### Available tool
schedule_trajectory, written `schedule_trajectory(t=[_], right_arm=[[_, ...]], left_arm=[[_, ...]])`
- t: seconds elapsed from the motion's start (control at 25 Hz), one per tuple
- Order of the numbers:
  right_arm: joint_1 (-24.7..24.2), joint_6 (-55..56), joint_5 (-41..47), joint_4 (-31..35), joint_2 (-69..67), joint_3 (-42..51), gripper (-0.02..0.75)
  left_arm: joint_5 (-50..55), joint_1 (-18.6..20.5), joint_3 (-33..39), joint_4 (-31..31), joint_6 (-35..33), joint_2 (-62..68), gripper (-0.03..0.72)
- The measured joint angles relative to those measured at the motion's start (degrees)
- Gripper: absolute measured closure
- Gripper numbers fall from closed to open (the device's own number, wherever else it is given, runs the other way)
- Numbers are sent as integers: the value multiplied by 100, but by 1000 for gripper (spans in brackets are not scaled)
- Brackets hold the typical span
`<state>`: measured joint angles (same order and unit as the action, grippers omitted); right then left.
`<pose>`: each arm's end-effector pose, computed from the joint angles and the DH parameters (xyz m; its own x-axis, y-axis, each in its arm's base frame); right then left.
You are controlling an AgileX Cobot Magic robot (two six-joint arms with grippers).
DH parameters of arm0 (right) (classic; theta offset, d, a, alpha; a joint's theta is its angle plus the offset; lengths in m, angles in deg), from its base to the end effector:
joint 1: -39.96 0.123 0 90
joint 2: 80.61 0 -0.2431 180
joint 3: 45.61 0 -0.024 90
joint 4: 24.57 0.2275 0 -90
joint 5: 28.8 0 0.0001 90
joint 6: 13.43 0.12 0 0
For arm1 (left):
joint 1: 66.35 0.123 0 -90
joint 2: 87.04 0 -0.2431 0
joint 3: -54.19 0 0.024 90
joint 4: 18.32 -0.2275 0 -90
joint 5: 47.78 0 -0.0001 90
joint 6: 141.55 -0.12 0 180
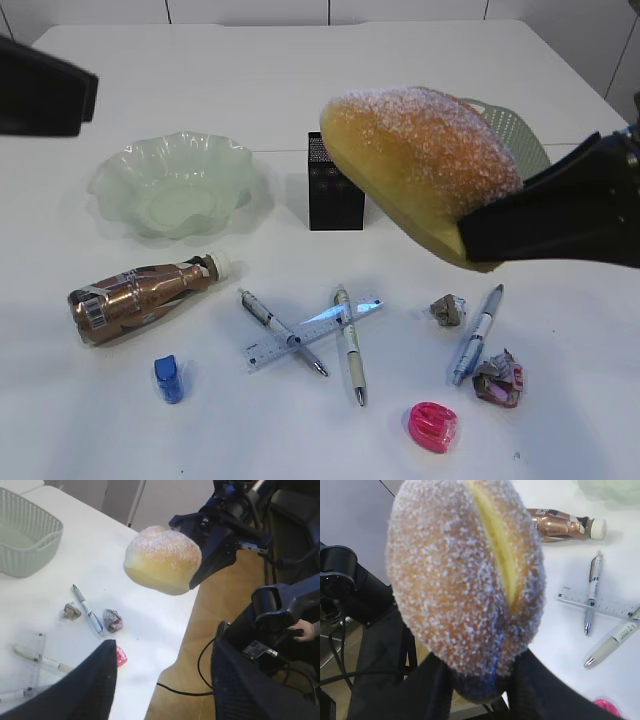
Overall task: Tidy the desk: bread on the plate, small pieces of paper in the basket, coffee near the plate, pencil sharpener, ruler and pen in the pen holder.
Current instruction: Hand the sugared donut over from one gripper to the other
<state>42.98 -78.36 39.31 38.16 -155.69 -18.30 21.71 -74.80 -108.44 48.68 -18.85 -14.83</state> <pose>0.1919 0.1093 0.2731 -0.5570 -0.3044 -0.7727 -0.7983 0.4529 0.3971 0.1780 -0.1311 0.3365 -0.4716 0.2263 -0.8523 0.8533 0.3610 -0.3763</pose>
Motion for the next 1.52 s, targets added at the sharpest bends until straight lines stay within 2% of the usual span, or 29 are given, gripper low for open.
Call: schedule_trajectory(t=[0.16, 0.32, 0.6, 0.88, 1.2, 1.52], right_arm=[[0, -113, 38, 0, -226, -377, 481], [0, -271, 49, 0, -239, -496, 481], [12, -322, 72, 0, -271, -539, 481], [464, -326, 95, 0, -271, -539, 481], [529, -326, 103, -121, -271, -539, 481], [529, -335, 103, -28, -271, -539, 481]], left_arm=[[0, -253, -444, -24, -183, 346, 265], [0, -509, -575, -71, -446, 609, 265], [0, -642, -648, -71, -870, 936, 265], [0, -801, -892, -71, -987, 1114, 259], [0, -813, -906, -103, -1002, 1114, 164], [0, -882, -906, -90, -1000, 1287, 141]])
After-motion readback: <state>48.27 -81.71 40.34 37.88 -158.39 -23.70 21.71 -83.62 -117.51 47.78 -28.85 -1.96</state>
